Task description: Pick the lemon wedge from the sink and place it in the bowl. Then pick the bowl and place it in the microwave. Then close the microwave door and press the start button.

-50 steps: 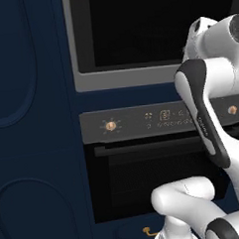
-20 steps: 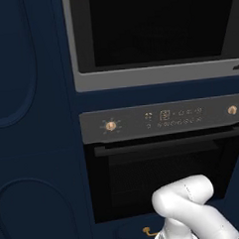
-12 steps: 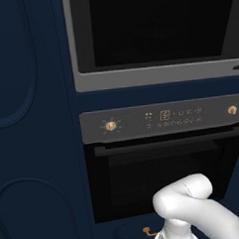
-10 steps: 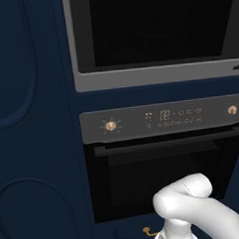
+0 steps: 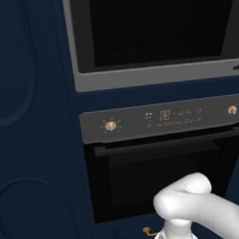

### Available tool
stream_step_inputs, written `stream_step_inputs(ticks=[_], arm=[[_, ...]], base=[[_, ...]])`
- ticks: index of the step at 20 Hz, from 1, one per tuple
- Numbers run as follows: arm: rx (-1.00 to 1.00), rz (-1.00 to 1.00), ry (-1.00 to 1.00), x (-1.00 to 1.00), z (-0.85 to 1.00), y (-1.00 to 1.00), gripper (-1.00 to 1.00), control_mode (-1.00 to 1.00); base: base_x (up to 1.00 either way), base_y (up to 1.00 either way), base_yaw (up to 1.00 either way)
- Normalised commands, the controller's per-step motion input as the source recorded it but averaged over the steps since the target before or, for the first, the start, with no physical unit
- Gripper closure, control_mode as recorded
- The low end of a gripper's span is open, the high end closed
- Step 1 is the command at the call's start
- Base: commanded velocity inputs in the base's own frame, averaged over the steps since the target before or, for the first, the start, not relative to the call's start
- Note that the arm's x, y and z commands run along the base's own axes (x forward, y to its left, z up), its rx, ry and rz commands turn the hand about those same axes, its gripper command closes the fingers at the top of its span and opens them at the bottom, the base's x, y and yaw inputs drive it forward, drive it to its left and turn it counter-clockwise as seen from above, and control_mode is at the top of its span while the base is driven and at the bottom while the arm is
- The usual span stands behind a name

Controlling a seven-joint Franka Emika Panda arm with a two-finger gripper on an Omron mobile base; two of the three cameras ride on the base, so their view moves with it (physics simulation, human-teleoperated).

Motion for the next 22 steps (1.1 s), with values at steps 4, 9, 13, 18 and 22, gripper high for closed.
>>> stream_step_inputs(ticks=[4,9,13,18,22], arm=[[0.0,0.03,0.0,0.44,-0.08,0.0,-1.0,-1.0],[0.0,0.01,-0.05,-0.24,-0.12,0.08,-1.0,-1.0],[0.0,0.0,-0.1,-1.0,-0.04,0.22,-1.0,-1.0],[0.0,0.0,-0.09,-0.97,0.0,0.26,-1.0,-1.0],[0.0,0.0,-0.04,-0.62,0.0,0.68,-1.0,-1.0]], base=[[0.0,0.0,0.0],[0.0,0.0,0.0],[0.0,0.0,0.0],[0.0,0.0,0.0],[0.0,0.0,0.0]])
